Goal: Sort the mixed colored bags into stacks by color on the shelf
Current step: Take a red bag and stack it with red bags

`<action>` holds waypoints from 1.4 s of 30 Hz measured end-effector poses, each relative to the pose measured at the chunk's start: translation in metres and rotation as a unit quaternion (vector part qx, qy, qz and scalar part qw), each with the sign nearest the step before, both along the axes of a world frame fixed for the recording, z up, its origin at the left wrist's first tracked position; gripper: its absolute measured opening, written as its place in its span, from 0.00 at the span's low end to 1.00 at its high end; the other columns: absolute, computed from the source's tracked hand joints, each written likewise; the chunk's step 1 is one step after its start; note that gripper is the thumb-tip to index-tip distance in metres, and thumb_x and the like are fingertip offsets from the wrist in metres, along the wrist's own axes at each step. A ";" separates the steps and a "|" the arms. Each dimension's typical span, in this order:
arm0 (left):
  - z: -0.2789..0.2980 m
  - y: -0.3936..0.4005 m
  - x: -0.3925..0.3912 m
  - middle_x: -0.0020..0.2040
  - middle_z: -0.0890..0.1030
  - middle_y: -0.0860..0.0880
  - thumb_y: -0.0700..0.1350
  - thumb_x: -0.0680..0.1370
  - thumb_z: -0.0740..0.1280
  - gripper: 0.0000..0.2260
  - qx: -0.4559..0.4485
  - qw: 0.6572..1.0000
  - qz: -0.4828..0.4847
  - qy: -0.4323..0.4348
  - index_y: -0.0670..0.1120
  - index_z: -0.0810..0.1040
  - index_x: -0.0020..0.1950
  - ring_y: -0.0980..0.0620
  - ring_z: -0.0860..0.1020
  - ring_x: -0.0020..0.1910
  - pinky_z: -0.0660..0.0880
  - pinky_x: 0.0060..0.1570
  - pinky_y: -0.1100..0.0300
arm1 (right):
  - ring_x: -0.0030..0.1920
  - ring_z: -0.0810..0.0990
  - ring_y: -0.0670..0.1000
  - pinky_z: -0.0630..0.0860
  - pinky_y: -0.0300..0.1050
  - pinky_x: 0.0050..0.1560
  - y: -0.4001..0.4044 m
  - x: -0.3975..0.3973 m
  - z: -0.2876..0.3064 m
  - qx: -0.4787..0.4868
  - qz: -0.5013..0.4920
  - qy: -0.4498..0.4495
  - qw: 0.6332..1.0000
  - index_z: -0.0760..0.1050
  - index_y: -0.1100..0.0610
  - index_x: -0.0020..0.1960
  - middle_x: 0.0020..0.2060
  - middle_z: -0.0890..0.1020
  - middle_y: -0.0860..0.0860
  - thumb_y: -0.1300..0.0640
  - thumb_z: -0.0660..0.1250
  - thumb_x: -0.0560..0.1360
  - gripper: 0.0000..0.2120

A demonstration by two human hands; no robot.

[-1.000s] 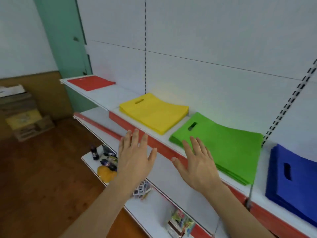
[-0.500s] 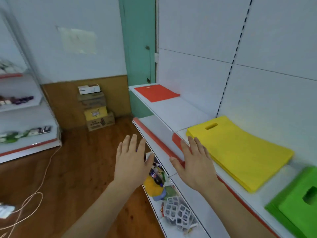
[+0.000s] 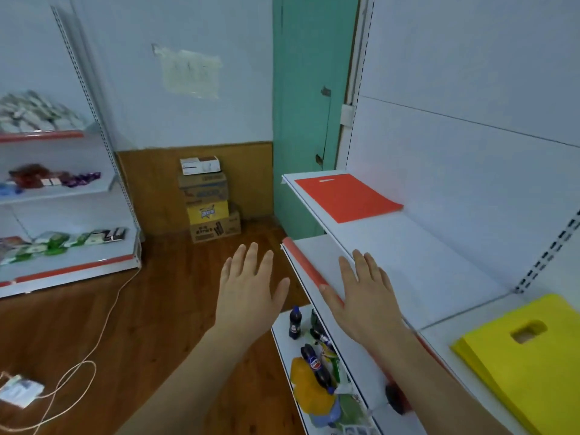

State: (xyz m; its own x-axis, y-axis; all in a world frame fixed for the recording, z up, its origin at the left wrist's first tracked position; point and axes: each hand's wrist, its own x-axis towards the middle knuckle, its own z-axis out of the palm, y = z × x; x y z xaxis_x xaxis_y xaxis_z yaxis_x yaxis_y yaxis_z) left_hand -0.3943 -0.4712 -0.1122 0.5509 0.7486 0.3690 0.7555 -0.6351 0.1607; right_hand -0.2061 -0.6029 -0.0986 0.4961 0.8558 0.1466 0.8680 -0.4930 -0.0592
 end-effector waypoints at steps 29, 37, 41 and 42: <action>-0.006 0.389 0.309 0.83 0.63 0.46 0.67 0.84 0.47 0.34 -0.025 0.963 -0.253 0.090 0.48 0.60 0.84 0.44 0.58 0.83 0.57 0.81 0.44 | 0.83 0.54 0.62 0.56 0.63 0.81 0.296 0.216 -0.027 0.012 -0.280 0.030 0.959 0.58 0.53 0.84 0.83 0.60 0.59 0.29 0.46 0.81 0.40; -0.032 0.430 0.385 0.84 0.60 0.46 0.71 0.81 0.50 0.37 -0.050 0.920 -0.374 0.108 0.50 0.58 0.84 0.43 0.58 0.82 0.56 0.81 0.45 | 0.83 0.56 0.61 0.56 0.63 0.80 0.303 0.235 -0.037 -0.050 -0.376 0.036 0.924 0.60 0.51 0.83 0.81 0.63 0.56 0.30 0.46 0.82 0.37; -0.042 0.433 0.405 0.86 0.50 0.51 0.76 0.78 0.45 0.42 -0.048 0.865 -0.477 0.149 0.53 0.56 0.85 0.48 0.48 0.85 0.48 0.82 0.45 | 0.80 0.61 0.60 0.61 0.61 0.78 0.303 0.222 -0.032 -0.070 -0.459 0.016 0.886 0.66 0.50 0.79 0.78 0.68 0.54 0.30 0.50 0.81 0.35; -0.044 0.432 0.407 0.86 0.50 0.51 0.75 0.78 0.44 0.42 -0.045 0.855 -0.492 0.157 0.52 0.57 0.85 0.48 0.47 0.85 0.46 0.82 0.45 | 0.79 0.63 0.60 0.63 0.61 0.76 0.304 0.216 -0.031 -0.072 -0.491 0.017 0.868 0.68 0.50 0.77 0.76 0.69 0.55 0.30 0.50 0.81 0.34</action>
